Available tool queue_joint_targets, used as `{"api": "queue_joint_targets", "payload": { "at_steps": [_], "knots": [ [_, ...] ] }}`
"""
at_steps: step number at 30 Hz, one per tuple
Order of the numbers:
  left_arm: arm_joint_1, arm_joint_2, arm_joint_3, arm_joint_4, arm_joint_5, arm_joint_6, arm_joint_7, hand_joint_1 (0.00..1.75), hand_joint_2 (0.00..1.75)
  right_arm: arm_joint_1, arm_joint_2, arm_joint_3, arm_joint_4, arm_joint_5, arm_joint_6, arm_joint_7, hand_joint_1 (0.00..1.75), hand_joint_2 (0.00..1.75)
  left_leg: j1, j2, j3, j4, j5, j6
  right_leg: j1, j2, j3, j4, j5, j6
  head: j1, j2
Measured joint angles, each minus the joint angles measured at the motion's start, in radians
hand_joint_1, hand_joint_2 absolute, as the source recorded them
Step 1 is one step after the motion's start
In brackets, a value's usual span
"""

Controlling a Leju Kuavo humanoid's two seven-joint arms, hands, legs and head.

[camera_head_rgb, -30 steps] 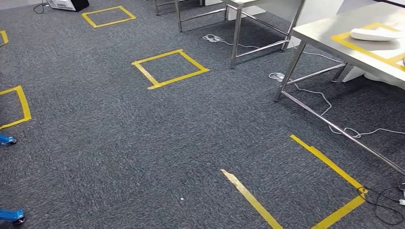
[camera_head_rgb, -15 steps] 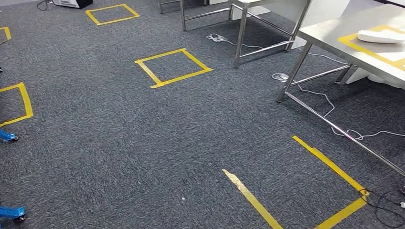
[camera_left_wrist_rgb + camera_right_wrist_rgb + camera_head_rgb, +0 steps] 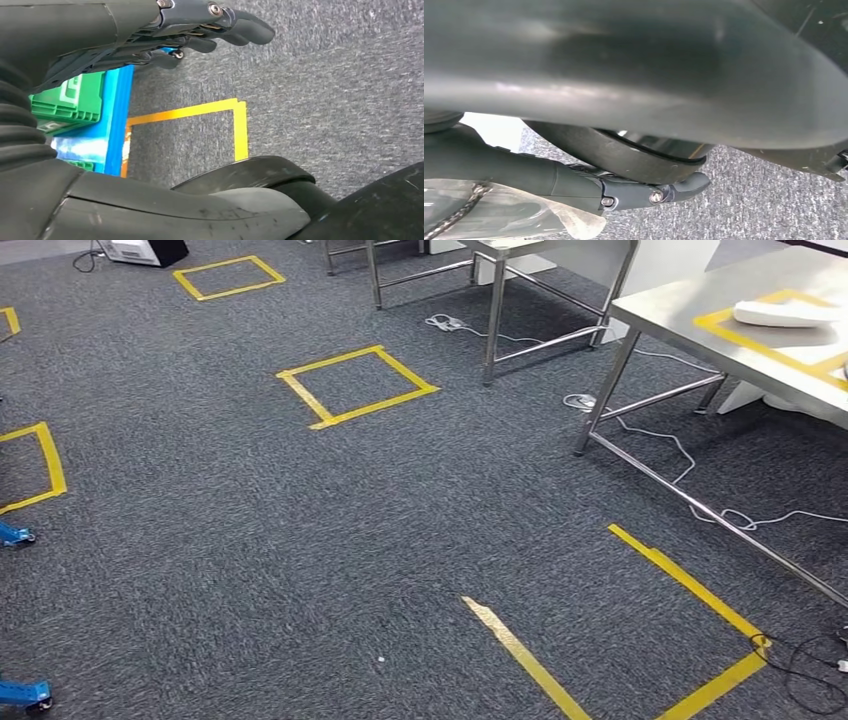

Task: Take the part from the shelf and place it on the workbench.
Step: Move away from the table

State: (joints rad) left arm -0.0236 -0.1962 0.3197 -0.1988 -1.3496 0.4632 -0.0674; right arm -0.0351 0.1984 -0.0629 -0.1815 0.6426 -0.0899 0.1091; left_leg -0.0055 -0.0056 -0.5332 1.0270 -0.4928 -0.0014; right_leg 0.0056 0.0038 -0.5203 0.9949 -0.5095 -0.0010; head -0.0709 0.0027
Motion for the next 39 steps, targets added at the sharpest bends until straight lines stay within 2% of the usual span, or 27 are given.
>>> {"api": "queue_joint_targets", "payload": {
  "at_steps": [3, 5, 6, 8, 9, 10, 11, 13, 14, 16, 18, 20, 21, 23, 24, 25, 26, 28, 29, 31, 33, 35, 36, 38, 39],
  "knots": [
    [0.004, -0.002, 0.000, 0.000, 0.000, 0.001, 0.000, 0.00, 1.75, -0.001, 0.000, 0.000, 0.000, 0.001, 0.000, 0.001, 0.00, 0.00, 0.002, -0.002, 0.001, -0.019, -0.005, 0.015, 0.003, -0.002, -0.009, 0.002, 0.000, 0.014, 0.001, 0.000],
    [0.003, -0.003, 0.000, 0.000, 0.000, 0.001, 0.000, 0.00, 1.75, -0.002, -0.001, 0.000, 0.000, 0.002, 0.000, 0.001, 0.00, 0.00, 0.007, 0.000, 0.002, -0.025, -0.001, 0.024, 0.002, -0.002, -0.030, 0.043, -0.030, 0.023, 0.005, 0.000],
    [0.003, -0.004, 0.000, 0.000, 0.001, 0.001, 0.000, 0.00, 1.75, -0.003, -0.001, 0.000, 0.000, 0.003, 0.000, 0.000, 0.00, 0.00, 0.008, 0.002, 0.002, -0.026, 0.000, 0.028, 0.001, -0.002, -0.055, 0.094, -0.059, 0.028, 0.006, 0.000],
    [0.003, -0.004, 0.000, 0.000, 0.001, 0.001, 0.000, 0.00, 1.75, -0.008, -0.002, 0.000, 0.000, 0.005, 0.000, 0.000, 0.00, 0.00, 0.007, 0.005, 0.000, -0.026, -0.001, 0.032, 0.000, -0.002, -0.119, 0.230, -0.117, 0.034, 0.009, 0.000],
    [0.003, -0.003, 0.001, 0.000, 0.002, 0.001, 0.001, 0.00, 1.75, -0.011, -0.002, 0.000, 0.000, 0.005, 0.000, 0.000, 0.00, 0.00, 0.007, 0.006, 0.000, -0.026, -0.001, 0.032, 0.000, -0.002, -0.140, 0.277, -0.128, 0.036, 0.009, 0.000],
    [0.004, -0.003, 0.001, 0.000, 0.002, 0.001, 0.001, 0.00, 1.75, -0.012, -0.003, 0.000, 0.000, 0.007, 0.000, 0.000, 0.00, 0.00, 0.007, 0.005, 0.001, -0.026, -0.001, 0.033, 0.000, -0.002, -0.145, 0.288, -0.119, 0.036, 0.009, 0.000],
    [0.004, -0.004, 0.001, 0.000, 0.002, 0.001, 0.001, 0.00, 1.75, -0.013, -0.003, 0.000, 0.000, 0.008, 0.000, 0.000, 0.00, 0.00, 0.007, 0.004, 0.003, -0.025, -0.002, 0.033, -0.001, -0.002, -0.131, 0.260, -0.092, 0.036, 0.009, 0.000],
    [0.004, -0.004, 0.001, 0.000, 0.001, 0.001, 0.006, 0.00, 1.75, -0.010, -0.003, 0.000, 0.000, 0.011, 0.000, 0.001, 0.00, 0.00, 0.006, 0.001, 0.008, -0.025, -0.004, 0.030, -0.002, -0.002, -0.068, 0.130, -0.021, 0.034, 0.009, 0.000],
    [0.004, -0.004, 0.001, 0.000, 0.000, 0.001, 0.009, 0.00, 1.75, -0.008, -0.003, 0.000, 0.000, 0.012, 0.000, 0.001, 0.00, 0.00, 0.004, 0.000, 0.009, -0.023, -0.006, 0.027, -0.002, -0.002, -0.038, 0.069, -0.001, 0.032, 0.010, 0.000],
    [0.004, -0.004, 0.000, 0.000, -0.002, 0.003, 0.015, 0.00, 0.87, -0.004, -0.003, 0.000, 0.000, 0.012, 0.001, 0.000, 0.00, 0.00, 0.001, 0.000, 0.004, -0.021, -0.006, 0.018, 0.000, 0.001, -0.009, 0.012, 0.002, 0.022, 0.008, 0.000],
    [0.004, -0.003, 0.001, 0.000, -0.001, 0.003, 0.018, 0.00, 0.00, -0.002, -0.003, 0.000, 0.000, 0.012, 0.002, -0.001, 0.00, 0.00, 0.001, -0.001, 0.000, -0.019, -0.006, 0.009, -0.002, 0.001, -0.005, 0.002, 0.001, 0.010, 0.007, 0.000],
    [0.005, -0.003, 0.001, 0.000, 0.003, 0.000, 0.020, 0.00, 0.00, -0.002, -0.002, -0.001, 0.000, 0.011, 0.001, 0.000, 0.00, 0.00, 0.002, -0.002, -0.013, 0.013, -0.028, 0.000, -0.006, -0.006, -0.002, -0.003, 0.003, 0.000, 0.003, 0.000],
    [0.005, -0.004, 0.001, 0.000, 0.006, -0.002, 0.020, 0.00, 0.00, -0.001, -0.001, -0.001, 0.000, 0.007, -0.002, -0.001, 0.00, 0.00, 0.003, -0.002, -0.033, 0.058, -0.055, -0.005, -0.008, -0.013, 0.000, -0.005, 0.003, -0.005, 0.001, 0.000],
    [0.007, -0.007, 0.002, 0.000, 0.014, -0.005, 0.022, 0.00, 0.00, 0.002, -0.001, -0.005, 0.000, -0.008, -0.017, -0.005, 0.00, 0.00, 0.007, -0.001, -0.097, 0.194, -0.115, -0.013, -0.006, -0.027, 0.001, -0.005, 0.000, -0.012, -0.003, 0.000],
    [0.009, -0.008, 0.002, 0.000, 0.017, -0.006, 0.024, 0.00, 0.00, 0.003, -0.001, -0.008, 0.000, -0.016, -0.027, -0.008, 0.00, 0.00, 0.008, -0.001, -0.124, 0.249, -0.129, -0.015, -0.004, -0.033, 0.002, -0.005, -0.001, -0.014, -0.002, 0.000],
    [0.011, -0.010, 0.002, 0.000, 0.019, -0.006, 0.026, 0.00, 0.00, 0.004, -0.001, -0.012, 0.000, -0.023, -0.038, -0.010, 0.00, 0.00, 0.008, -0.001, -0.136, 0.271, -0.124, -0.016, -0.004, -0.038, 0.003, -0.005, -0.002, -0.014, -0.002, 0.000],
    [0.012, -0.011, 0.003, 0.000, 0.021, -0.006, 0.029, 0.00, 0.00, 0.005, -0.001, -0.016, 0.000, -0.030, -0.049, -0.011, 0.00, 0.00, 0.008, 0.000, -0.130, 0.254, -0.101, -0.016, -0.004, -0.040, 0.006, -0.005, -0.003, -0.014, -0.003, 0.000],
    [0.016, -0.012, 0.006, 0.000, 0.029, -0.006, 0.036, 0.00, 0.00, 0.005, 0.001, -0.031, 0.000, -0.053, -0.074, -0.016, 0.00, 0.00, 0.008, 0.004, -0.075, 0.132, -0.027, -0.009, -0.003, -0.042, 0.011, -0.004, -0.006, -0.012, -0.003, 0.000],
    [0.018, -0.012, 0.008, 0.000, 0.033, -0.006, 0.038, 0.00, 0.00, 0.005, 0.001, -0.040, 0.000, -0.064, -0.082, -0.020, 0.00, 0.00, 0.007, 0.006, -0.047, 0.069, -0.002, -0.005, -0.001, -0.042, 0.013, -0.003, -0.009, -0.009, -0.002, 0.000],
    [0.020, -0.013, 0.015, 0.000, 0.037, -0.007, 0.041, 0.00, 0.00, 0.005, 0.002, -0.059, 0.000, -0.078, -0.084, -0.027, 0.00, 0.00, 0.004, 0.009, -0.017, -0.001, 0.009, 0.003, 0.002, -0.044, 0.010, 0.000, -0.012, 0.000, -0.002, 0.000],
    [0.021, -0.013, 0.019, 0.000, 0.037, -0.010, 0.044, 0.00, 0.00, 0.005, 0.002, -0.068, 0.000, -0.074, -0.078, -0.031, 0.00, 0.00, 0.003, 0.005, -0.015, -0.015, 0.005, 0.012, 0.003, -0.050, 0.008, -0.001, -0.012, 0.010, -0.002, 0.000],
    [0.023, -0.015, 0.022, 0.000, 0.038, -0.013, 0.046, 0.00, 0.00, 0.005, 0.002, -0.071, 0.000, -0.067, -0.078, -0.036, 0.00, 0.00, 0.008, -0.004, -0.013, -0.024, 0.011, 0.023, 0.001, -0.042, -0.003, 0.018, -0.031, 0.021, 0.001, 0.000],
    [0.022, -0.016, 0.024, 0.000, 0.038, -0.014, 0.047, 0.00, 0.00, 0.005, 0.002, -0.071, 0.000, -0.065, -0.079, -0.039, 0.00, 0.00, 0.010, -0.009, -0.013, -0.028, 0.014, 0.027, -0.001, -0.032, -0.021, 0.056, -0.055, 0.026, 0.003, 0.000],
    [0.021, -0.017, 0.026, 0.000, 0.038, -0.017, 0.048, 0.00, 0.00, 0.006, 0.002, -0.072, 0.000, -0.060, -0.082, -0.041, 0.00, 0.00, 0.011, -0.019, -0.015, -0.029, 0.016, 0.031, -0.006, -0.012, -0.086, 0.187, -0.118, 0.035, 0.008, 0.000],
    [0.021, -0.018, 0.027, 0.000, 0.037, -0.018, 0.049, 0.00, 0.00, 0.006, 0.002, -0.073, 0.000, -0.059, -0.083, -0.041, 0.00, 0.00, 0.011, -0.026, -0.016, -0.029, 0.016, 0.031, -0.007, -0.009, -0.118, 0.249, -0.139, 0.038, 0.007, 0.000]
  ]
}}
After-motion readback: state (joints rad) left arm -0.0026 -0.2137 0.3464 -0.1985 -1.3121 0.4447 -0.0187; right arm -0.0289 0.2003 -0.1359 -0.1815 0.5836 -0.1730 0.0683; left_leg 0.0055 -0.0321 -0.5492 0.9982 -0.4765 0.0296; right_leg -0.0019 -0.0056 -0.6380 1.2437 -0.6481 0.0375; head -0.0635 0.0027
